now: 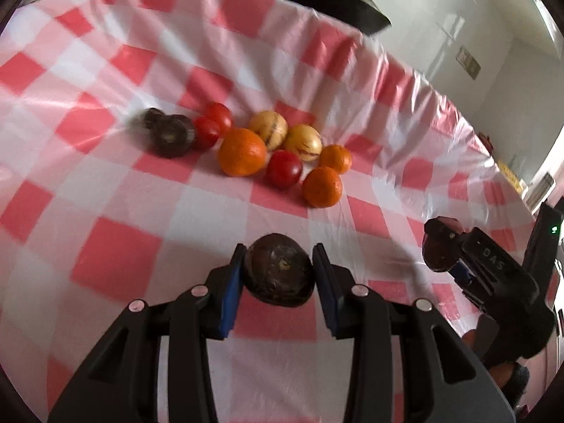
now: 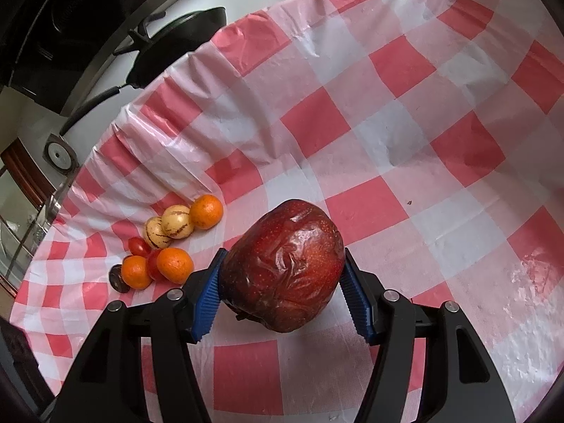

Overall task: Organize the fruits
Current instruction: 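Carry both held fruits from the table over the white box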

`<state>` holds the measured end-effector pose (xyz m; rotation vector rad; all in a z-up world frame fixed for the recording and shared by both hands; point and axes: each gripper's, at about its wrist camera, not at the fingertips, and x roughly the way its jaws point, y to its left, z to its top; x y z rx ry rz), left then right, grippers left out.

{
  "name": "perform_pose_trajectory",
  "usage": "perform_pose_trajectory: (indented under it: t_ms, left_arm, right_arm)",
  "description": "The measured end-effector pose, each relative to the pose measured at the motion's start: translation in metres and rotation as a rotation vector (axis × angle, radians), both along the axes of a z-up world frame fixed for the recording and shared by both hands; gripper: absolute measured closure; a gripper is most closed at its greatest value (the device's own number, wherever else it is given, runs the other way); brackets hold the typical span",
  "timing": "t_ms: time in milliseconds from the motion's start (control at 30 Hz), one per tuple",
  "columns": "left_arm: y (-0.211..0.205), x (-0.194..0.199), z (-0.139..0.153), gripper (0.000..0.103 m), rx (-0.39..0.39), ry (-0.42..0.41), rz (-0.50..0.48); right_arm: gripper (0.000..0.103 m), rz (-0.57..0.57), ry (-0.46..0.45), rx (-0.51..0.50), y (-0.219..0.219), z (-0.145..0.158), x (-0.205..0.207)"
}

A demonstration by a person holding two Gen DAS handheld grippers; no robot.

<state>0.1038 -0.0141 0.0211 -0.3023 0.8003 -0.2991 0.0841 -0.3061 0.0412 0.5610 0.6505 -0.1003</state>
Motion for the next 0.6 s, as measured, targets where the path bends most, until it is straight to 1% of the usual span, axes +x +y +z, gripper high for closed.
perform_pose_trajectory:
  t_ms: [67, 133, 200, 233, 300, 400, 433, 600]
  left_arm:
    - [0.010, -0.017, 0.007, 0.065, -0.023, -0.006, 0.024]
    - [0.022, -0.046, 0.016, 0.065, -0.030, -0.025, 0.045]
    - [0.040, -0.079, 0.025, 0.065, -0.035, -0.054, 0.066]
    - [0.048, -0.092, 0.028, 0.065, -0.029, -0.064, 0.075]
    - [0.068, -0.123, 0.033, 0.065, -0.013, -0.078, 0.093]
    - [0.095, -0.158, 0.034, 0.065, 0.009, -0.083, 0.117]
    - [0.108, -0.175, 0.034, 0.065, 0.020, -0.085, 0.137]
    - [0.157, -0.235, 0.029, 0.065, 0.028, -0.087, 0.211]
  right_arm:
    - [0.042, 0.022, -0.006, 0.004, 0.001, 0.001, -0.001]
    - [0.042, 0.054, -0.008, 0.041, 0.002, 0.002, -0.005]
    - [0.042, 0.047, 0.013, 0.062, 0.005, 0.002, -0.019]
    - [0.042, 0.072, 0.027, 0.093, 0.014, 0.001, -0.031]
    - [0.042, 0.127, 0.024, 0.111, 0.032, 0.004, -0.049]
    - [0.042, 0.247, 0.001, 0.133, 0.078, 0.010, -0.086]
    - [0.042, 0.274, 0.000, 0.132, 0.088, 0.011, -0.094]
    - [0.042, 0.470, 0.016, 0.071, 0.168, 0.011, -0.141]
